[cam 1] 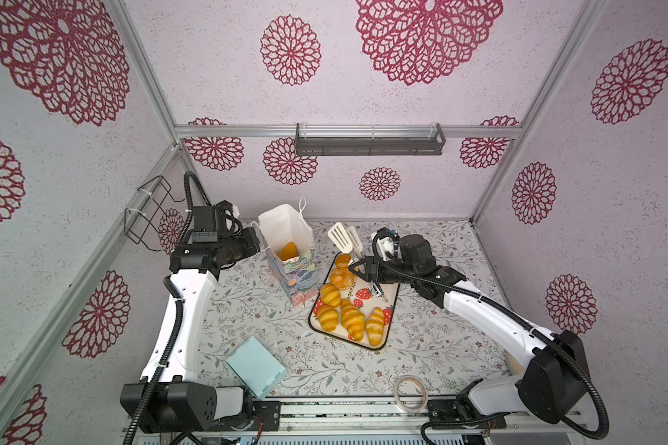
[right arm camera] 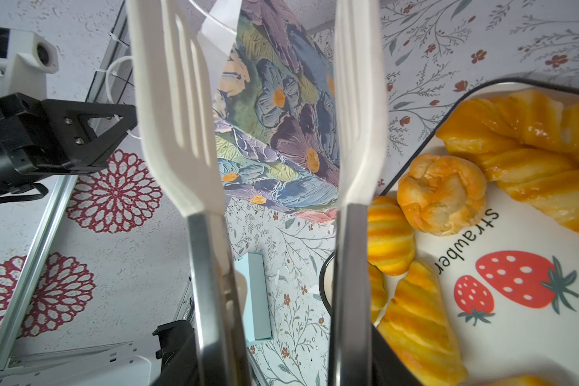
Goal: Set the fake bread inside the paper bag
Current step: 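Withdraw the open tongs from the bag back over the tray, then lower the tongs onto the tray and pinch the round cream puff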
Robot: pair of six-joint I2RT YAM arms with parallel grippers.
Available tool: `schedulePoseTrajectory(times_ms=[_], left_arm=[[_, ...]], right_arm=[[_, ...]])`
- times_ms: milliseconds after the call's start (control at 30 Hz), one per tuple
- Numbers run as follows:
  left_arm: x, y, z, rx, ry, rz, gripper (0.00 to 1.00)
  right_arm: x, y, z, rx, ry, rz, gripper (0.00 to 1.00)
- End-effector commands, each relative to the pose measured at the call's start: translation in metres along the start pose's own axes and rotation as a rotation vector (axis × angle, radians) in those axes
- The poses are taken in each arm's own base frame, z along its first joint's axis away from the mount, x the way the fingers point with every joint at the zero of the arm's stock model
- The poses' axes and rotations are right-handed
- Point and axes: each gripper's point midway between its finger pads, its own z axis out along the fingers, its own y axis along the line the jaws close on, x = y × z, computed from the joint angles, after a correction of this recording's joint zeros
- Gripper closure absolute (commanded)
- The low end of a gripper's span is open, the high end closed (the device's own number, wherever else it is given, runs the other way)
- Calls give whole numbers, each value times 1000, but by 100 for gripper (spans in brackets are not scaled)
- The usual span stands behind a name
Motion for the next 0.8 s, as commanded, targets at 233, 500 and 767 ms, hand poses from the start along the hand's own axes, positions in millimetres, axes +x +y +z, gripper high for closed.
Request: schedulePoseTrajectory(times_ms=[233,500,767], left_arm=[[-6,0,-5,-2,-18,3,100],[-6,1,-4,-5,-16,1,100],[-5,2,-2,-11,-9,-1,100]], right_arm=[[-2,-12,-12,18,-13,84,48],[24,-43,-4,54,38,187,48],[45,-60,4,44,66,287,48]])
